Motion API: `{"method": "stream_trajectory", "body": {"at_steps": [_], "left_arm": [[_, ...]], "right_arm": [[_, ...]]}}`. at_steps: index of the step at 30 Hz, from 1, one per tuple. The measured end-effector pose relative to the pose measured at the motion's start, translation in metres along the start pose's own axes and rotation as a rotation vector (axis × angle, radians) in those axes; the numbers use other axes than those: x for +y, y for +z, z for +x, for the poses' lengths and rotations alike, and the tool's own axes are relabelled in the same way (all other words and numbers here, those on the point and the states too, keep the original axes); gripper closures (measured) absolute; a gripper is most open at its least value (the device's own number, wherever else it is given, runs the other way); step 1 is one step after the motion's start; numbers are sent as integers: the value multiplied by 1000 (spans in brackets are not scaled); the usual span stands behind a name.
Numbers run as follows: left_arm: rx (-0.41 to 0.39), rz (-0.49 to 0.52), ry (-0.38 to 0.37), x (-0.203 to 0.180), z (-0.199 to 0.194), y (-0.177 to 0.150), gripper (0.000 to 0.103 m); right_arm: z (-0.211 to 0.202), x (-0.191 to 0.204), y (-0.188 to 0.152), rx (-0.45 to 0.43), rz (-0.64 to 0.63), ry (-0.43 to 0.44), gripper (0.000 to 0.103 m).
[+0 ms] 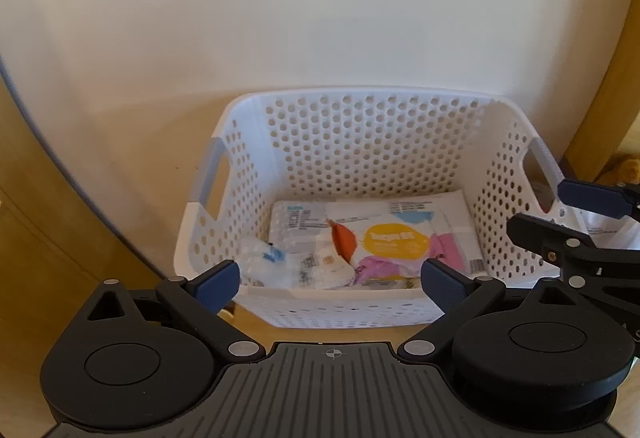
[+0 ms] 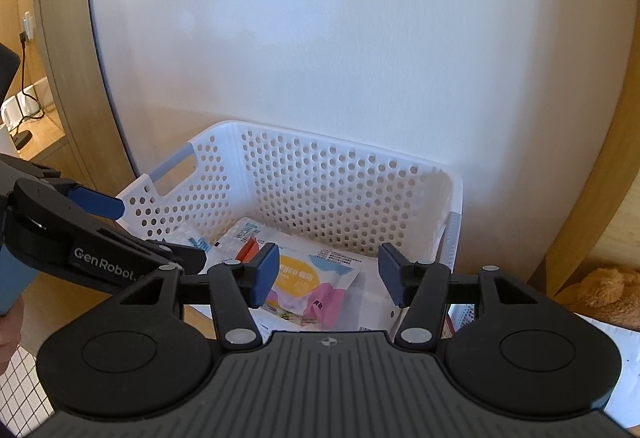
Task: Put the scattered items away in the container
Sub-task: 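Withdraw the open right tool up above the basket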
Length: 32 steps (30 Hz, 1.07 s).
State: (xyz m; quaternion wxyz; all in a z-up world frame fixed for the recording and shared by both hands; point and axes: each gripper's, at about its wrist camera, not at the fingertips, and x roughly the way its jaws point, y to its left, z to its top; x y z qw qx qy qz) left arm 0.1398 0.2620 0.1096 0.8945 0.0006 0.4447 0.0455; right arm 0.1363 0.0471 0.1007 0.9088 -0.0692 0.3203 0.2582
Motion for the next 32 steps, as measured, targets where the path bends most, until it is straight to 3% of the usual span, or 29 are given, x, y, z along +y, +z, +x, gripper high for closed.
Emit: {"method": "stream_trajectory", "body": {"at_steps": [32], "left_arm": [[5, 7, 4, 4, -2, -1, 0]], "right_arm": [[1, -2, 0, 5, -12, 6, 37]]}}
